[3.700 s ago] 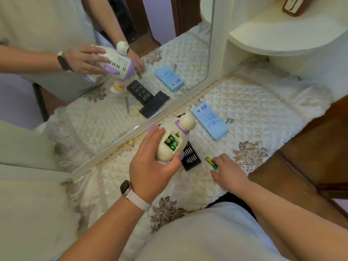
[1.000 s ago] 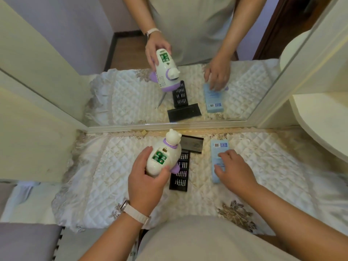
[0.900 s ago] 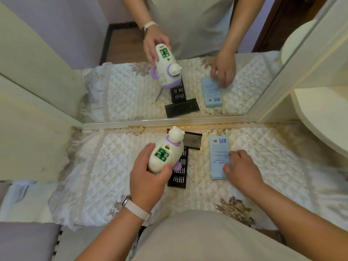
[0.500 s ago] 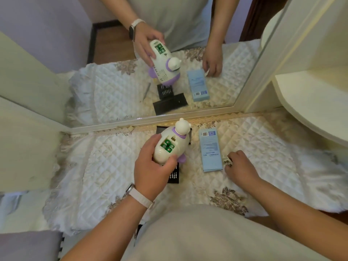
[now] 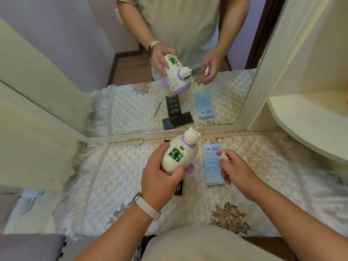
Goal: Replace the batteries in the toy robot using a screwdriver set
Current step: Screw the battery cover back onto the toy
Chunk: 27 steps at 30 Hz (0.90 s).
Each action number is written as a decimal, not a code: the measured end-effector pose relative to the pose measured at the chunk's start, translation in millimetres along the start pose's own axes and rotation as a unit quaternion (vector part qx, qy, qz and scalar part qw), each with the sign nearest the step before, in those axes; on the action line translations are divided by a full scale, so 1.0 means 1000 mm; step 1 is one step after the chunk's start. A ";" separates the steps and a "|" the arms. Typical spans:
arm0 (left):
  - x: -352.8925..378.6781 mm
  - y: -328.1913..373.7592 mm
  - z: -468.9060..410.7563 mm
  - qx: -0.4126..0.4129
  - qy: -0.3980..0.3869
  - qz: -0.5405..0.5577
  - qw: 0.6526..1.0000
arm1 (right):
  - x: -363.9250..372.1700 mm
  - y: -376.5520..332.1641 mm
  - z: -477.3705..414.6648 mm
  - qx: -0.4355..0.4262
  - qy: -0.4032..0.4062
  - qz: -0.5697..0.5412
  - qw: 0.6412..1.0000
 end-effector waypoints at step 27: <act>-0.009 0.065 -0.025 0.106 0.057 0.091 0.989 | 0.012 -0.147 0.045 -0.176 -0.064 -0.210 0.960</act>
Point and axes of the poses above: each hand's wrist, its own z-axis away from the middle knuckle, its own x-axis out of the palm, y = z × x, the point moved 4 cm from there along -z, towards the middle knuckle, and after that the axes turned 2 degrees about y, right-handed, at the moved point
